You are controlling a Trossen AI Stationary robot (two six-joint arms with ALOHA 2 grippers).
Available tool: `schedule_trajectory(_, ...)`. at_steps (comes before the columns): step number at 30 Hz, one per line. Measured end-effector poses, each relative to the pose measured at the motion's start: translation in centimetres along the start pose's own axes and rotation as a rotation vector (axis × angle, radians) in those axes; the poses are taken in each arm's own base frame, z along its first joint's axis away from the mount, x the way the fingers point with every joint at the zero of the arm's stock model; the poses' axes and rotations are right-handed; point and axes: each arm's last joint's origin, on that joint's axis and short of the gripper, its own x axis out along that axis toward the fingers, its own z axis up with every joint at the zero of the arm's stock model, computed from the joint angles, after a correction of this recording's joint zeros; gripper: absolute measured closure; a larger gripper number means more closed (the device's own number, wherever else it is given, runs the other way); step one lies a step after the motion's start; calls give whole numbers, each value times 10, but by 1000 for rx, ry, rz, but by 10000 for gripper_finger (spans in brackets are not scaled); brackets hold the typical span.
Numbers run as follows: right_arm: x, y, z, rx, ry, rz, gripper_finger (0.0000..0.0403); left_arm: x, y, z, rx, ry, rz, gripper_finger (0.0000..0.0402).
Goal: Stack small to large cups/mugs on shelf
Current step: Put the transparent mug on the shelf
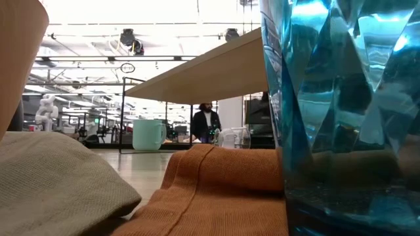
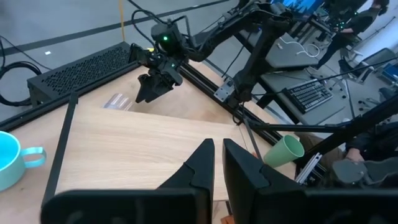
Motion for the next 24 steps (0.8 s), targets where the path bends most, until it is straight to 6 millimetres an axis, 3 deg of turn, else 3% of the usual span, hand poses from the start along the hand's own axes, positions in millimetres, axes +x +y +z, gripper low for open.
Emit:
schedule_trajectory(14, 3, 5, 6, -132, -62, -4, 117, 0, -1, 1, -50, -16, -10, 369)
schedule_trajectory(24, 18, 8, 0, -155, -36, 5, 117, 0, -3, 4, -58, -31, -35, 369)
